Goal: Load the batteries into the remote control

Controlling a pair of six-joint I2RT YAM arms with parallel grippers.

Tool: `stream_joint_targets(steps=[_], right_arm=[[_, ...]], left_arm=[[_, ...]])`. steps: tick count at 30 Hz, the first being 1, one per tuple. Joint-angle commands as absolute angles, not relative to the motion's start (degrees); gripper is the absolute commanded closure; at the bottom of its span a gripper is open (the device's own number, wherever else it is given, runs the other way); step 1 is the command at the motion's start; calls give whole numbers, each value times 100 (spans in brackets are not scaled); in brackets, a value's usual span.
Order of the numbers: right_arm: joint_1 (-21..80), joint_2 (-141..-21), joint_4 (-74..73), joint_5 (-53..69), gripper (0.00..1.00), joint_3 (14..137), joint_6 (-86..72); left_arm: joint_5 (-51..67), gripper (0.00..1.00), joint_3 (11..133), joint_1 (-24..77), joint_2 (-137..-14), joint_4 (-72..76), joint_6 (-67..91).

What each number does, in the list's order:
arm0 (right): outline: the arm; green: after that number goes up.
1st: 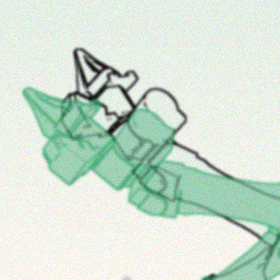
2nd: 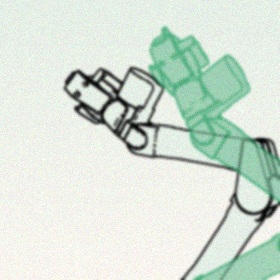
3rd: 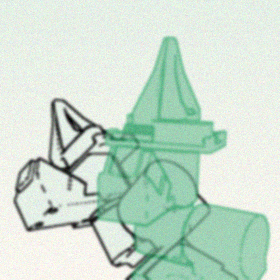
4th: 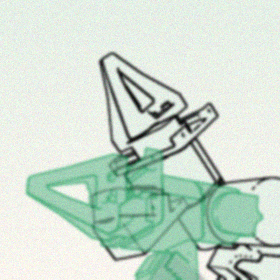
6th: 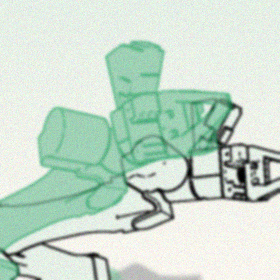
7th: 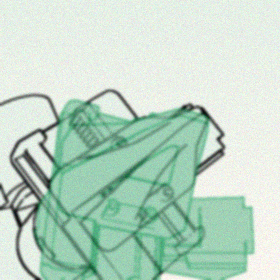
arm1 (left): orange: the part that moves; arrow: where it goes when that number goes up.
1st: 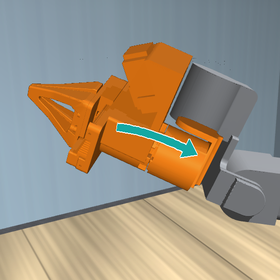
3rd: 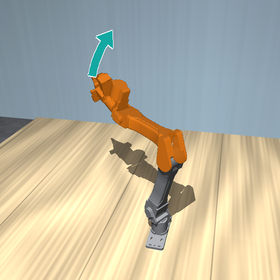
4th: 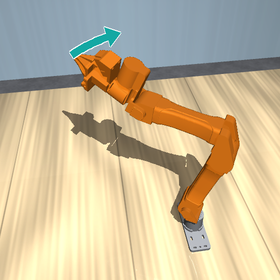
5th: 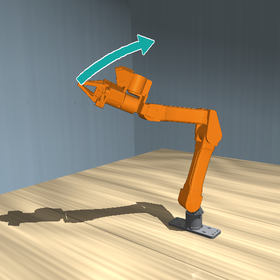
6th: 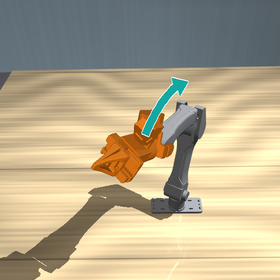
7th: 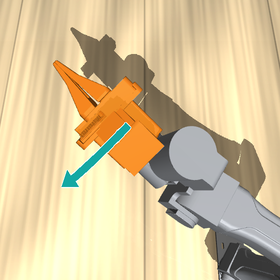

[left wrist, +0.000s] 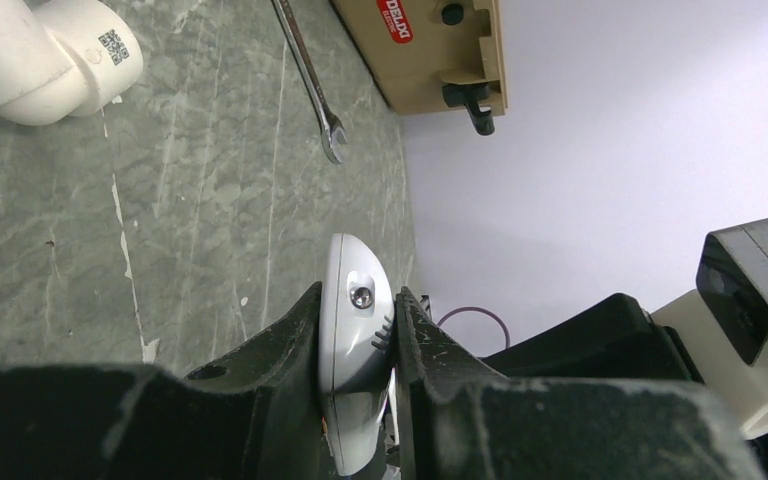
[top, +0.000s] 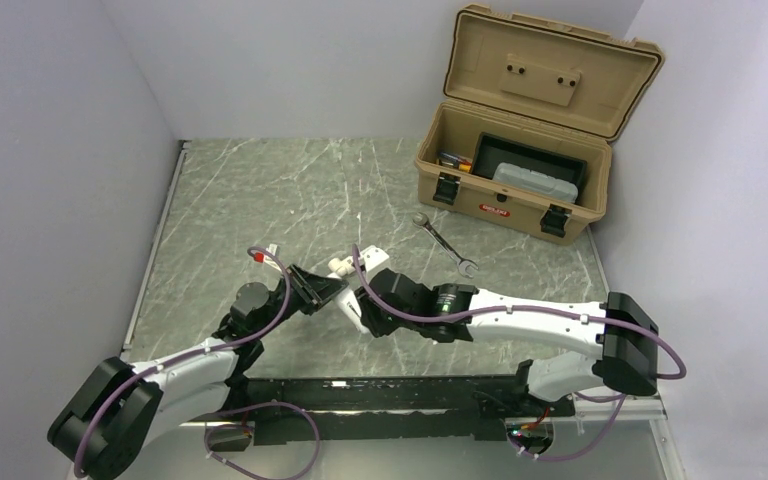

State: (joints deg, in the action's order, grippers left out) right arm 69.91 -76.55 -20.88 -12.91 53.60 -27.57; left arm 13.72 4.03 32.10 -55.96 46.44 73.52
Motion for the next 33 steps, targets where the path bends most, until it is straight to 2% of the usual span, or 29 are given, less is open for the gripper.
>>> stream_joint_targets(steps=[1, 33], right_arm=[[7057, -7687, -1978, -1241, 76, 5588, -2670], [7167, -7701, -2343, -1250, 76, 5635, -2638]], left_arm=[[1458, 100, 460, 3243, -5538, 5060, 7410], [1472, 100, 316, 3244, -5747, 5391, 7471]])
